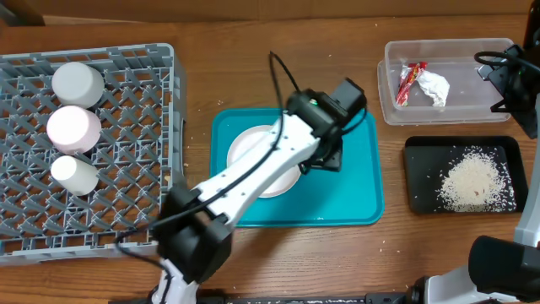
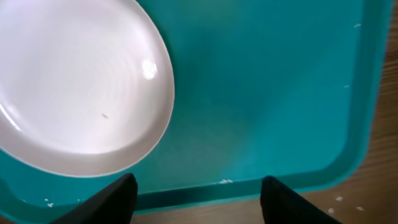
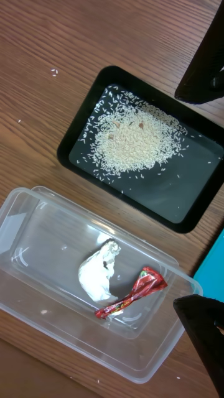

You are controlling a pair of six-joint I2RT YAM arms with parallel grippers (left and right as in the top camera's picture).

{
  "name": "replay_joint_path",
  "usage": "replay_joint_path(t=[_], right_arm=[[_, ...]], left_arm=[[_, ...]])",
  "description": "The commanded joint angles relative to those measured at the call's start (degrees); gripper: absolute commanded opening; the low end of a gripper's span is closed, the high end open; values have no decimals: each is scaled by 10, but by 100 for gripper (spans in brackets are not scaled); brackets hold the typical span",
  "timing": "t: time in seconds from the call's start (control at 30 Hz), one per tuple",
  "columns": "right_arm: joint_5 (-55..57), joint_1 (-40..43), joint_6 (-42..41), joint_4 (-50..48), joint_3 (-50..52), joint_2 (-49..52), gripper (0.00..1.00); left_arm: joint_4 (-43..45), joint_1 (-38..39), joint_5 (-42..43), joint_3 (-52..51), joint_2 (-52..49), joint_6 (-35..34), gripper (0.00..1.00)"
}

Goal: Sort waste into correct bins and load items into the dishwasher
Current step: 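Reach the left gripper to the white plate and grip its rim, then lift the plate with the left gripper toward the dish rack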

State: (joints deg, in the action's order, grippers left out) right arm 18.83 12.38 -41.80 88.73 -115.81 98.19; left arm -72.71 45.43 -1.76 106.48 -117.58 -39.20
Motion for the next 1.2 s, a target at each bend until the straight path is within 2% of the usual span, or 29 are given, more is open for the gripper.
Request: replay_joint_path(t=[0.0,0.07,0.33,0.47,0.53,0.63,0.73,0.97,1.1,1.17], right_arm=[[8,1,0,-1,-1,-3,100],[8,1,0,-1,-1,-3,100],[8,1,0,-1,-1,-3,100],[8,1,0,-1,-1,-3,100],[8,1,0,-1,-1,-3,100],[8,1,0,-1,-1,-3,100],[8,1,0,-1,-1,-3,100],[8,1,0,-1,-1,-3,100],[8,1,0,-1,-1,-3,100],[8,1,0,-1,-1,-3,100]], left_arm=[[2,1,-23,-4,-49,-22,60],[2,-1,-23,-4,-72,-22,57],[19,-18,-26,-4,-121,-21,59],[32,-18,-32,-4,-128,-21,48],[40,-18,-49,-4,-131,-21,34],[46,-18,-59,-4,-134,-22,33],[50,-18,-61,-4,-135,-22,35],[60,-17,-62,-4,-149,-22,26],[59,-17,-61,-4,-160,-22,15],[58,-17,-61,-4,-161,-22,6]])
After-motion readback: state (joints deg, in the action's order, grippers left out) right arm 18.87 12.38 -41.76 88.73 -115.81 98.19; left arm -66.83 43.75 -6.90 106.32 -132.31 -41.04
